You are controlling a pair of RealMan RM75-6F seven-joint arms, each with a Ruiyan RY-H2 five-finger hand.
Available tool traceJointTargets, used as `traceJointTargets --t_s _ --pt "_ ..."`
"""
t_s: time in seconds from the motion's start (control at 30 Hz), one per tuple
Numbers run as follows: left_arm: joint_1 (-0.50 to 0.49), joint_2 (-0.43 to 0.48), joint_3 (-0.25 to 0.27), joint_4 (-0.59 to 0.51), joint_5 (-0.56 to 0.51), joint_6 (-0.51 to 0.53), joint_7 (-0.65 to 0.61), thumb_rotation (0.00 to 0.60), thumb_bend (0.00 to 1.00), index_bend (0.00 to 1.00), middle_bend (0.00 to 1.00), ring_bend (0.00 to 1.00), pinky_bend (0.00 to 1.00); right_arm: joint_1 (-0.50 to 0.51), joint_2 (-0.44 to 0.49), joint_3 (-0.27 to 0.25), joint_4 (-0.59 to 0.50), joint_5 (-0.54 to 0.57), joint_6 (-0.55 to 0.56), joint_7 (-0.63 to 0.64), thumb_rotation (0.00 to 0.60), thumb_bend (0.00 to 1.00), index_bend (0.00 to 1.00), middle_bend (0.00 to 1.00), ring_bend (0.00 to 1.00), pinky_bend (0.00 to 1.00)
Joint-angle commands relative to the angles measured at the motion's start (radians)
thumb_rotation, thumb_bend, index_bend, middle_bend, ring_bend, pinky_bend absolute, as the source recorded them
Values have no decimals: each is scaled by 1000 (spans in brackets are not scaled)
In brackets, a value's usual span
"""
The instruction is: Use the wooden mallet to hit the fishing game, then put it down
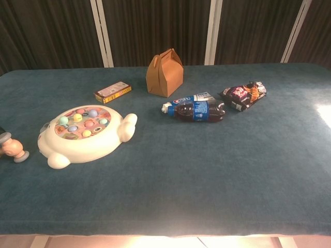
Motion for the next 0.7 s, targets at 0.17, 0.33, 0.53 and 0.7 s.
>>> traceJointTargets --t_s 0.17,0.33,0.53,0.7 --pt "-8 -12 -6 0 -15 -18 31 600 393 432 341 209 232 -7 7 8 -8 4 -2 -1 600 239 0 0 0 0" --pt "-11 -17 -8 2 -23 -26 45 600 395 433 341 209 232 -11 10 12 -12 3 -8 -5 600 238 0 0 0 0" --pt "-12 -23 -14 9 -26 -26 44 600 413 456 364 221 232 -12 12 15 -18 6 -21 -11 600 239 0 0 0 0" --pt "-14 -24 -16 10 -26 -31 39 600 420 456 364 222 232 -14 14 18 -22 7 -28 -16 600 239 0 0 0 0"
